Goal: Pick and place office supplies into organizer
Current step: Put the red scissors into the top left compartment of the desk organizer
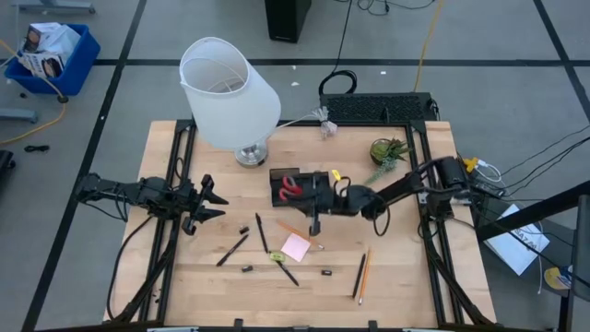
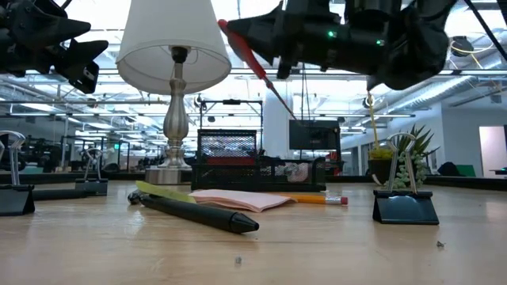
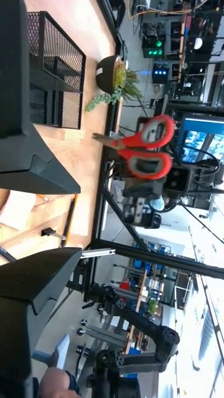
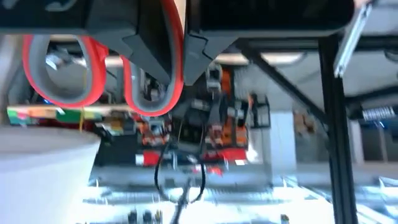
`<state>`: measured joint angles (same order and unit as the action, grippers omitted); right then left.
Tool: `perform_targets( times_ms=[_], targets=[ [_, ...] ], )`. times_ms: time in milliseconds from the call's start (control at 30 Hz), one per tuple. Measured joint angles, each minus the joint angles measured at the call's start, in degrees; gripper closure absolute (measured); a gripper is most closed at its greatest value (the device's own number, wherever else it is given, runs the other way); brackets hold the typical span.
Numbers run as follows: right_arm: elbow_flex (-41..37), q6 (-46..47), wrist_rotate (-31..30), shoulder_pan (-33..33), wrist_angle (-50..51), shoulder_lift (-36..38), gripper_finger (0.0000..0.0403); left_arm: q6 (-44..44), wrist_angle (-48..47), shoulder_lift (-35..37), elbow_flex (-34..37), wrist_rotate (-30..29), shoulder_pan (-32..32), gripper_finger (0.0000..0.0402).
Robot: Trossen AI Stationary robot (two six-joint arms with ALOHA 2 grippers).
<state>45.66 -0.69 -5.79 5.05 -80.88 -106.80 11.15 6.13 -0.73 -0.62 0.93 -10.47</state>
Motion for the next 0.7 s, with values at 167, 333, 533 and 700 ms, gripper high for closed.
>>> perform_targets(
  times_ms=[167,333,533,700],
  targets=[
    [3.77,1.45,4.69,-2.67,-0.86,-1.39,0.0381,0.01,0.0,0.0,0.0,0.0,0.0,0.025],
    [7.96,-1.79,6.36,-4.07,-0.6,-5.07,0.0381,0.01,-0.02,0.0,0.0,0.0,0.0,0.025],
    [11.34,-2.63,8.98,-6.97,-1.0,-7.42,0.0381,0.01,0.01,0.0,0.0,0.0,0.01,0.025],
    [15.09,-2.14,9.39,-9.73,-0.84,-9.61,0.0381,0.01,0.0,0.0,0.0,0.0,-0.02,0.025]
  ],
)
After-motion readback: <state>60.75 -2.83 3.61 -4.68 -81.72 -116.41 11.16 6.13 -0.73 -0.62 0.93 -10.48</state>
